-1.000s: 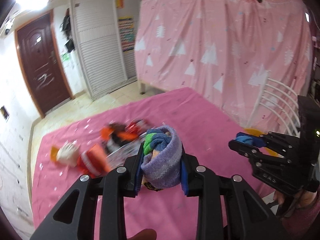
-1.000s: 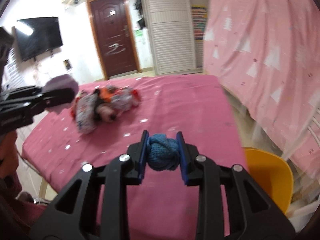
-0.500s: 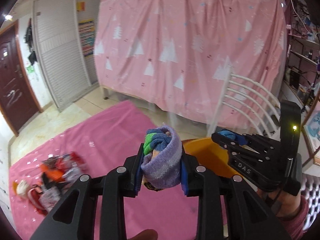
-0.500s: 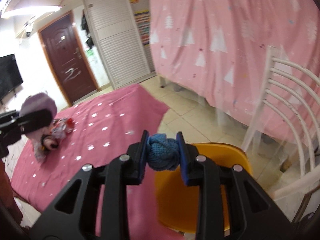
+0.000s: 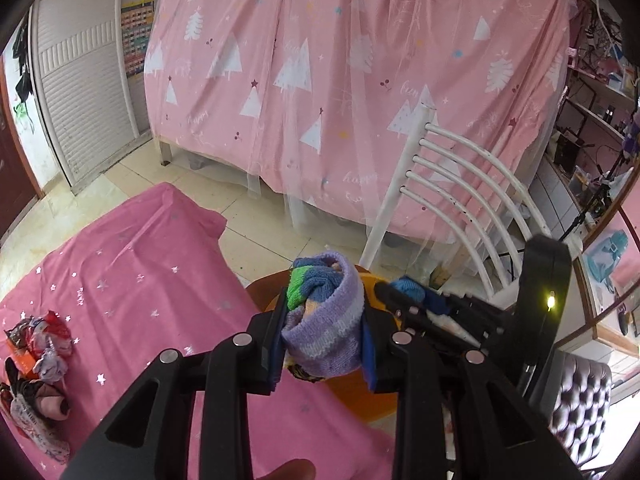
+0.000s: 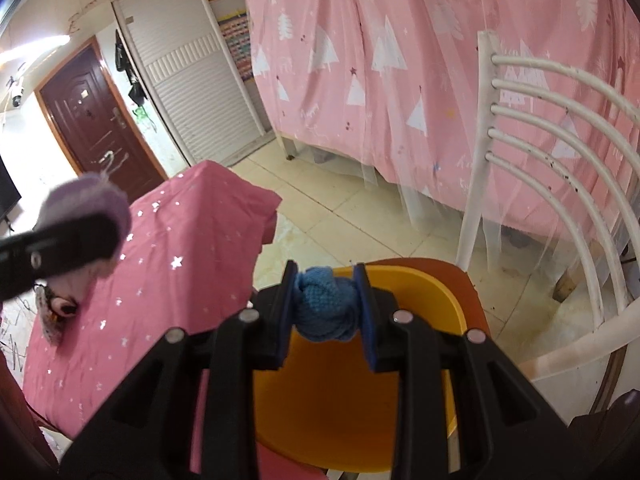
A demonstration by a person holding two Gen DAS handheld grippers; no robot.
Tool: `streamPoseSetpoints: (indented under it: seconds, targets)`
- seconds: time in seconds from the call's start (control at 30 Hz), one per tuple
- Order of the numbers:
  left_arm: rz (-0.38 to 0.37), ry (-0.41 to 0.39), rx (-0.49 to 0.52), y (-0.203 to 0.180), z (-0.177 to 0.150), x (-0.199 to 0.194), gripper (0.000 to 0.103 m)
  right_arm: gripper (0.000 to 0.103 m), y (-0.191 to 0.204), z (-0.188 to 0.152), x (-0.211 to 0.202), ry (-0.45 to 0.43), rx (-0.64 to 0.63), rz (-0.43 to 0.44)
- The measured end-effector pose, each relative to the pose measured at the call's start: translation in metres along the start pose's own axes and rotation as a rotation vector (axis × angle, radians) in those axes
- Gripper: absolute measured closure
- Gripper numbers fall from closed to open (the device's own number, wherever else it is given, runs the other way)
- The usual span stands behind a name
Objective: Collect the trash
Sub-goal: 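Carry both items to the yellow bin and open both tools to drop them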
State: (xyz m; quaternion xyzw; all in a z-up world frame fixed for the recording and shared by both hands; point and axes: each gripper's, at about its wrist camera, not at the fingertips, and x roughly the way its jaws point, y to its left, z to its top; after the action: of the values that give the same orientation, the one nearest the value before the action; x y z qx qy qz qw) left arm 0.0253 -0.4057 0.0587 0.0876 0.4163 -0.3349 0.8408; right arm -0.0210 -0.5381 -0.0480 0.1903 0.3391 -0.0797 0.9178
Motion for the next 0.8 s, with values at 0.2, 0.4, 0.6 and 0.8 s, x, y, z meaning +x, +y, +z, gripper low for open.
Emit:
streamPoseSetpoints:
  seconds: [0.2, 0.4, 0.6, 0.8]
  targets:
    - [-0.011, 0.025, -0.025, -0.009, 0.01, 0.017, 0.065, 0.075, -0.003, -0.001, 0.008, 0.026, 0.012, -0.001]
    - [-0.024, 0.039, -0.059, -0.009, 0.01, 0.022, 0.041, 0.064, -0.011, 0.0, 0.01, 0.031, 0.032, -0.007]
    - [-0.009, 0.033, -0.091, 0.001, 0.007, 0.019, 0.038, 0.06, -0.009, 0.0, 0.01, 0.03, 0.026, 0.0]
    - [0.016, 0.007, -0.126, 0.024, 0.001, 0.001, 0.037, 0.049, 0.005, 0.0, 0.007, 0.023, 0.002, 0.02]
